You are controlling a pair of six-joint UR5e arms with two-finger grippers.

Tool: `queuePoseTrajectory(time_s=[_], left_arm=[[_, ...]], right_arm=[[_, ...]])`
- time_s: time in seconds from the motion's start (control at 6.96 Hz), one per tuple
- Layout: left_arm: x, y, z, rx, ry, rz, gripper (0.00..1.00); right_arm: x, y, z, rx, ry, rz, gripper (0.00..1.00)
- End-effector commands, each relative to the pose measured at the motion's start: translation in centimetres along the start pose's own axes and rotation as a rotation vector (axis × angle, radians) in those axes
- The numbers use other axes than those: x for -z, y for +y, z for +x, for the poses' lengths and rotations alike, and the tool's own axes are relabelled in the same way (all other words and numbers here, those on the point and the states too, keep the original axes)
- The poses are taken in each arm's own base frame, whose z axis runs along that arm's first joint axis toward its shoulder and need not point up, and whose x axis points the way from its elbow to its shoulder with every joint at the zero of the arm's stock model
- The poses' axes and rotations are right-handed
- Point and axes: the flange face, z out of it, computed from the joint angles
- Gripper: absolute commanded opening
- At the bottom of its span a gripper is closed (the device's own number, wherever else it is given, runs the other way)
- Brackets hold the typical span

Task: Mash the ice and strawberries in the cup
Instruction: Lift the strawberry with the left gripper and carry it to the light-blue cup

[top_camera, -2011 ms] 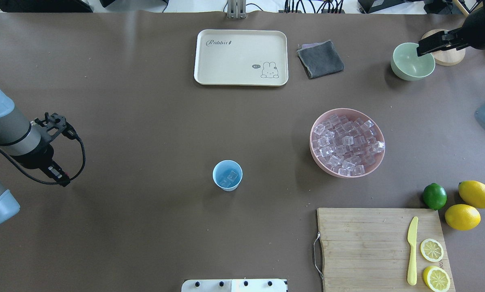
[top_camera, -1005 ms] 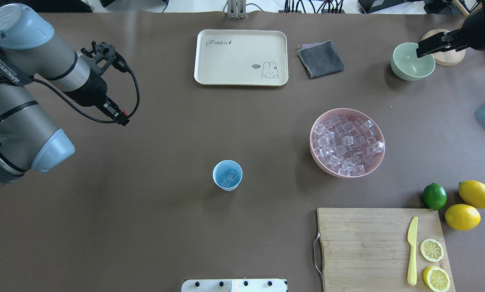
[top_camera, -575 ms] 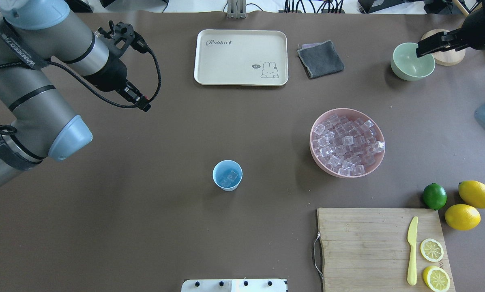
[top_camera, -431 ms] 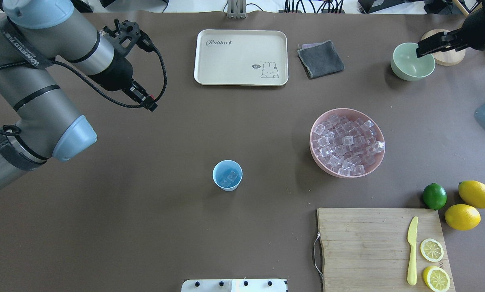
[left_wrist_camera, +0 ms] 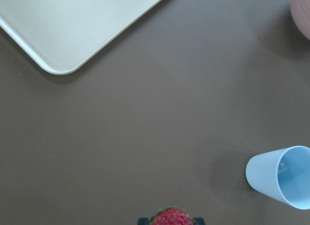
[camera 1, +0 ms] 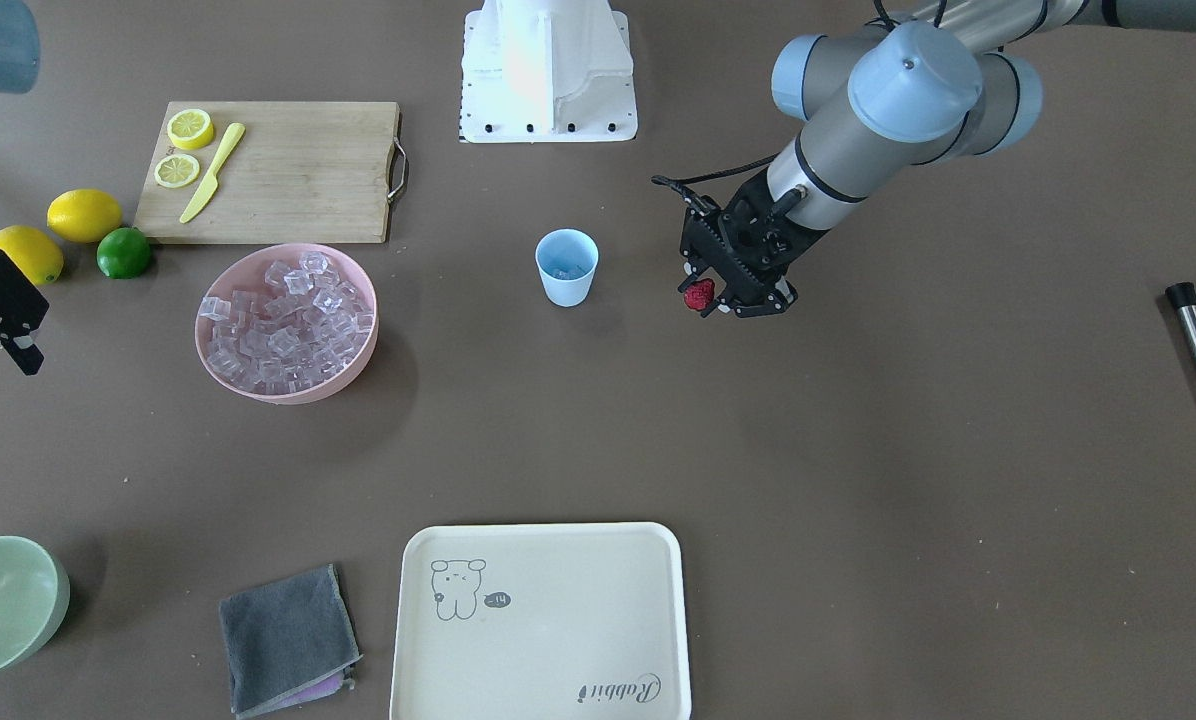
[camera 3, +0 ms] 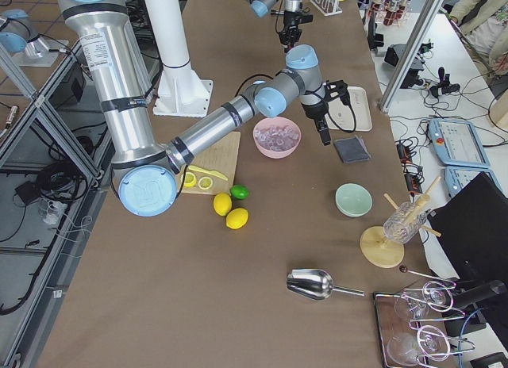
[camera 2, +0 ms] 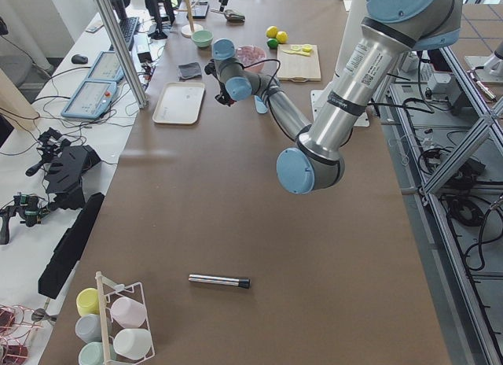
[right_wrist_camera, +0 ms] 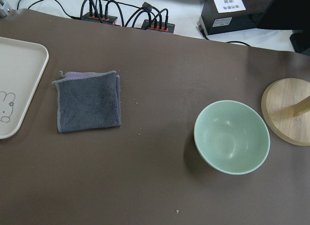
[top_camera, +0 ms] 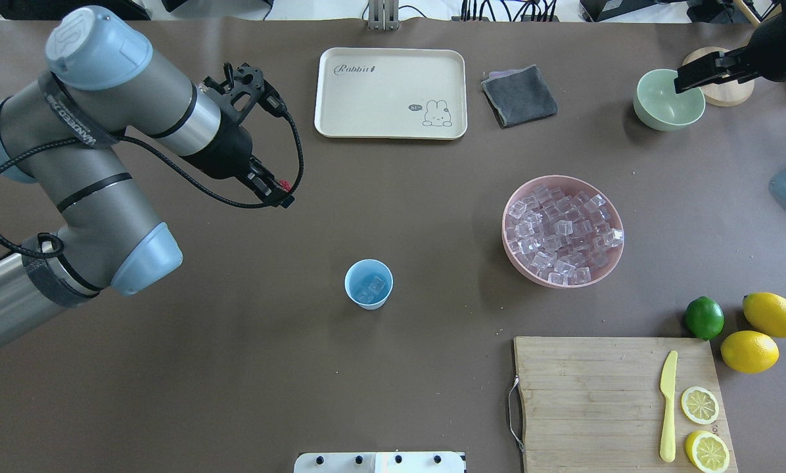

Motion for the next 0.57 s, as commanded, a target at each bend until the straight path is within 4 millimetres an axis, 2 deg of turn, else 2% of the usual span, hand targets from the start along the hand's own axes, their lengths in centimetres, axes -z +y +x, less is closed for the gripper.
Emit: queuePoseTrajectory(time_s=[0.0,0.43], left_arm=[[-2.4,0.3,3.7,-0.028,0.075,0.035,0.0],[-6.6,1.4,5.5,-0.109,0.151,0.072,0.0]], right_arm=[[0.1,0.0,0.0,0.0,-0.001,0.001,1.0],[0.2,0.0,-0.1,0.003,-0.002,0.003,1.0]])
